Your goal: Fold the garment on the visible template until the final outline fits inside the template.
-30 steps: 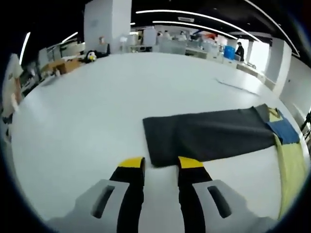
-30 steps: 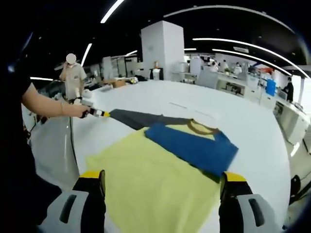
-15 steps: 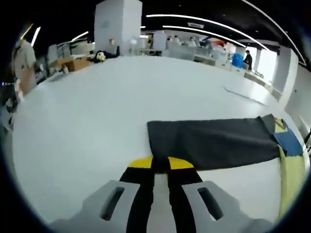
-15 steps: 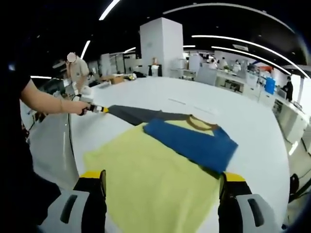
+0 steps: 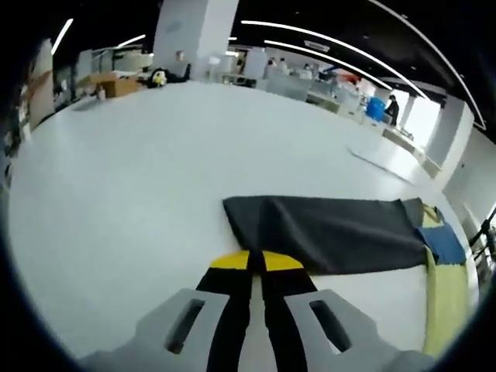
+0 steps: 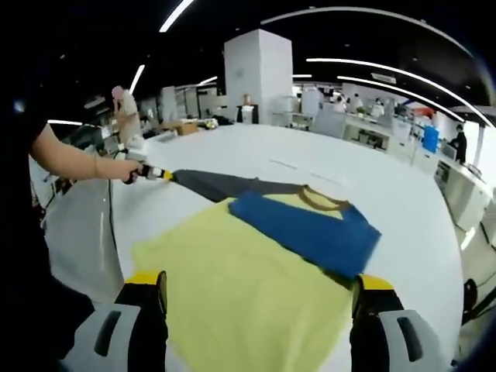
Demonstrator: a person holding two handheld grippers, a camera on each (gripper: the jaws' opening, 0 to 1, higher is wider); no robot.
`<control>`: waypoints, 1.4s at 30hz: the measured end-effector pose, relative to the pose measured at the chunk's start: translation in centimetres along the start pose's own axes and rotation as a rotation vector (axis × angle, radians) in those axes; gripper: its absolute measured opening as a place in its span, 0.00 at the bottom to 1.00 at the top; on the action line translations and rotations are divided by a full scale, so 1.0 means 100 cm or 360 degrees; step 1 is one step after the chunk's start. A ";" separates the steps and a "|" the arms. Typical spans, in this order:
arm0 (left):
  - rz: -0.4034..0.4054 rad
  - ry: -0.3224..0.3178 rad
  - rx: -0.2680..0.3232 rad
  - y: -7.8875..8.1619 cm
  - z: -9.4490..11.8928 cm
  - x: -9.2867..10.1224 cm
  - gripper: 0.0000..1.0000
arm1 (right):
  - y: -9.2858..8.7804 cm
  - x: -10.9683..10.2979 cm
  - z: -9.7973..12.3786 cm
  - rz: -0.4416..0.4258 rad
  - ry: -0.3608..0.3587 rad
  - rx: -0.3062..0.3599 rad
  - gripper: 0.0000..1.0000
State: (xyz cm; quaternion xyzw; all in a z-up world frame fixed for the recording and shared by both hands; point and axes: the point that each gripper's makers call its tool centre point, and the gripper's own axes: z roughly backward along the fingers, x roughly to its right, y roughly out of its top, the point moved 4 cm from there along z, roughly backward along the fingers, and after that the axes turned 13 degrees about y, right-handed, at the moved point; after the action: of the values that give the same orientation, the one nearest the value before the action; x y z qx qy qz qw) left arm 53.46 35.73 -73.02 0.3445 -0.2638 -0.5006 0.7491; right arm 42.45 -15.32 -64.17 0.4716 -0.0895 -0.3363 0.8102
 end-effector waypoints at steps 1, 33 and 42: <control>0.0011 -0.0007 0.0007 0.002 0.002 0.001 0.01 | 0.000 -0.001 0.000 -0.0001 0.0004 0.0002 0.99; -0.0007 -0.0285 0.0244 0.045 0.037 0.063 0.00 | -0.003 -0.006 0.009 0.0000 0.0027 0.0019 0.99; -0.0024 -0.0372 0.0275 0.053 0.045 0.085 0.00 | -0.006 -0.010 0.007 0.0002 0.0044 0.0015 0.99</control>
State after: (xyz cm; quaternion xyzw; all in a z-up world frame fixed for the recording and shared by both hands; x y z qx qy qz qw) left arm 56.22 28.08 -65.63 0.3492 -0.3887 -0.5182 0.6771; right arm 41.10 -15.36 -64.14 0.4799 -0.0802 -0.3289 0.8094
